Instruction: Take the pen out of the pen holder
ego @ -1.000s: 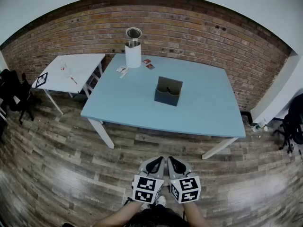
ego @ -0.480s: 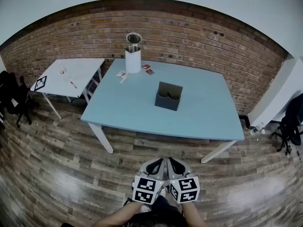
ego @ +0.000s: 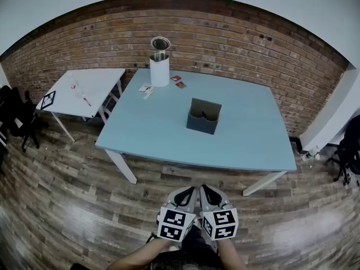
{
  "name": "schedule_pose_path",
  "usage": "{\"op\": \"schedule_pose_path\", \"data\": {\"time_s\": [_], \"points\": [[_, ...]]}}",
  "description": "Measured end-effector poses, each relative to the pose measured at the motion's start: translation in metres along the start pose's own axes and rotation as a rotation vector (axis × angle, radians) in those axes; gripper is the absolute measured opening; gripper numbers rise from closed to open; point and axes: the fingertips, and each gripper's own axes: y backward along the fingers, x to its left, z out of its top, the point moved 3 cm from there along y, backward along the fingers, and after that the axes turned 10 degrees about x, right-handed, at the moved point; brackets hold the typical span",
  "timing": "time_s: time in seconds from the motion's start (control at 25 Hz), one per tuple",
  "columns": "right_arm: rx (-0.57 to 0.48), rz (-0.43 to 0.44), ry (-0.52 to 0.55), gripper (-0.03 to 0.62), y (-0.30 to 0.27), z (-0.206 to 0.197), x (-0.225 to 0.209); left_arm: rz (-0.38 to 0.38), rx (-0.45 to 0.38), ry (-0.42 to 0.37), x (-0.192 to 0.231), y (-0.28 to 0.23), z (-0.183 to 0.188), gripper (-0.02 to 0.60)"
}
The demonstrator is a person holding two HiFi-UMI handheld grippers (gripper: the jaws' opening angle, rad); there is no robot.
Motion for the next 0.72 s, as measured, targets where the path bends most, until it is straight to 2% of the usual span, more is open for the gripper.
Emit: {"op": "schedule_pose_path", "data": {"time_s": [0.44, 0.72], "points": [[0.016, 0.023, 0.002, 0.005, -0.049, 0.020, -0.042, 0.010, 0.024, -0.008, 0.020, -0.059, 0.029, 0.000], [0.032, 0.048, -0.006, 0.005, -0.077, 0.030, -0.070, 0.043, 0.042, 0.002, 0.037, -0.091, 0.044, 0.000]]}}
